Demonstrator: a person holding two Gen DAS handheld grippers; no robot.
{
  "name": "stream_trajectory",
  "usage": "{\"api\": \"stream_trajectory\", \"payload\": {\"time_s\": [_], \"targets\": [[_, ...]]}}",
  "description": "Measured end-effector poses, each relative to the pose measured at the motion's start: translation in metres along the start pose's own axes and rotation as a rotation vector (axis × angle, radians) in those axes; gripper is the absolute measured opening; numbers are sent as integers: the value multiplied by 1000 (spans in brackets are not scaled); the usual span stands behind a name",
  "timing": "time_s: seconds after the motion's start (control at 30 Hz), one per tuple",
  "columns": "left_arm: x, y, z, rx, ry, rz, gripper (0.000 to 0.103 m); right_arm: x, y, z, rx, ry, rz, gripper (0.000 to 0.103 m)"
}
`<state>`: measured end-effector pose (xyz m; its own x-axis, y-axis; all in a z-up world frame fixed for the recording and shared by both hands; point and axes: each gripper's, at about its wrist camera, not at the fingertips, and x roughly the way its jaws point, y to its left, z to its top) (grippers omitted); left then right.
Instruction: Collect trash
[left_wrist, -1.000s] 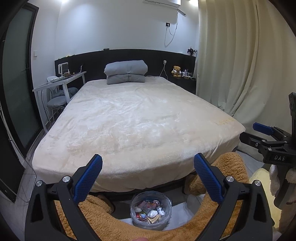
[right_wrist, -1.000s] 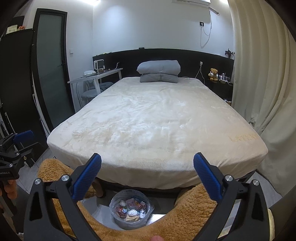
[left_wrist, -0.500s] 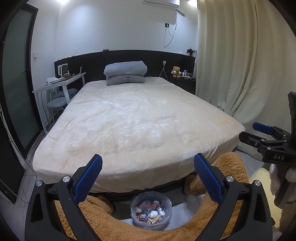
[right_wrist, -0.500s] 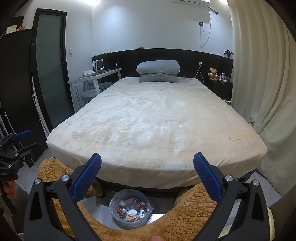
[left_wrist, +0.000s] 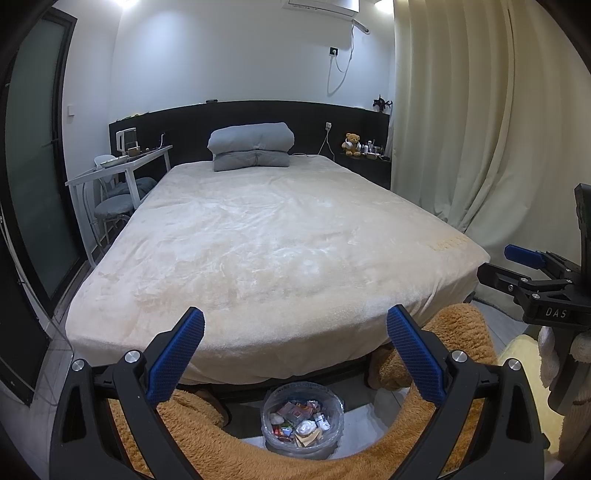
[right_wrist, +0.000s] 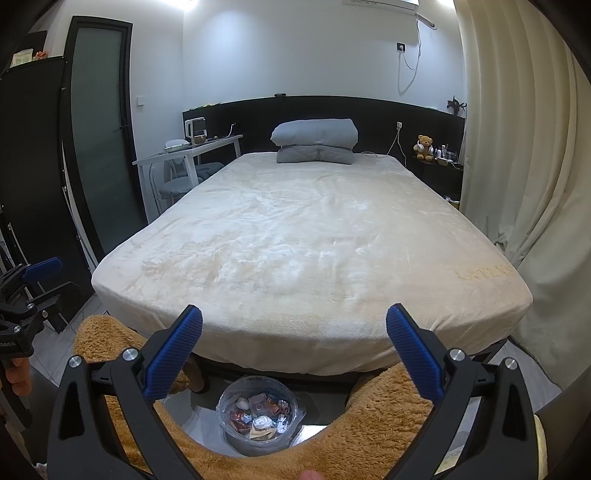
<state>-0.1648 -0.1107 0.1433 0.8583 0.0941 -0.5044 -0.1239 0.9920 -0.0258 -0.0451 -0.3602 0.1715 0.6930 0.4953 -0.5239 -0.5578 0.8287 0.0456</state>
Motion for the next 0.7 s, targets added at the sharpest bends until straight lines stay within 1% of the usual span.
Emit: {"api": "stream_trajectory", "payload": {"time_s": [0.7], "targets": [[0,2,6,2,-1,5,97,0,-3,-1,2,1,-3,98]]}}
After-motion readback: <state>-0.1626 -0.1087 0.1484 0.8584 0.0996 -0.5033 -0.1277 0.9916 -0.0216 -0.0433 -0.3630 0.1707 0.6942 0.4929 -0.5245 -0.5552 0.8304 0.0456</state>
